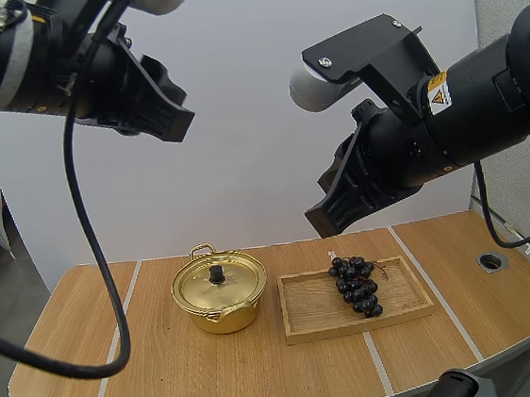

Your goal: Open the pot, put the pineapple inside, and close it

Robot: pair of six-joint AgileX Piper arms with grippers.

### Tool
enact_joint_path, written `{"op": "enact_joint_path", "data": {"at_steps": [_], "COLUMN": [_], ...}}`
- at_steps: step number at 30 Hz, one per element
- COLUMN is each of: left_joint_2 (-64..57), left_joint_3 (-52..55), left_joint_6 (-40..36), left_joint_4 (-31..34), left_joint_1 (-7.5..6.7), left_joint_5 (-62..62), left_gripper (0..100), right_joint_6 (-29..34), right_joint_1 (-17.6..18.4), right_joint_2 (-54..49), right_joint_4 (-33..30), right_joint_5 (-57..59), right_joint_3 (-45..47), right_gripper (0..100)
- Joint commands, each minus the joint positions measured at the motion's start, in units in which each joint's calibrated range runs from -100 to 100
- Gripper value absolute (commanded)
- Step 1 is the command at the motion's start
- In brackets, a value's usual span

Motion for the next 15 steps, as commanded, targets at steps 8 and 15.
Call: {"op": "enact_joint_path", "data": {"at_steps": [8, 15], "left_joint_2": [-9.67, -21.20], "left_joint_3": [12.49, 24.02], "left_joint_6": [-5.52, -7.52], "left_joint_4": [0.19, 0.19], "left_joint_1": [-0.04, -0.04], "left_joint_5": [0.83, -14.48], "left_gripper": [0, 0], "right_joint_6": [7.38, 12.52], "right_joint_1": [-1.00, -4.68], "right_joint_2": [-1.77, -8.34], "right_joint_4": [-3.12, -4.17], "right_joint_5": [0.00, -1.11], "right_joint_3": [0.03, 0.03], "right_gripper": [0, 0]}}
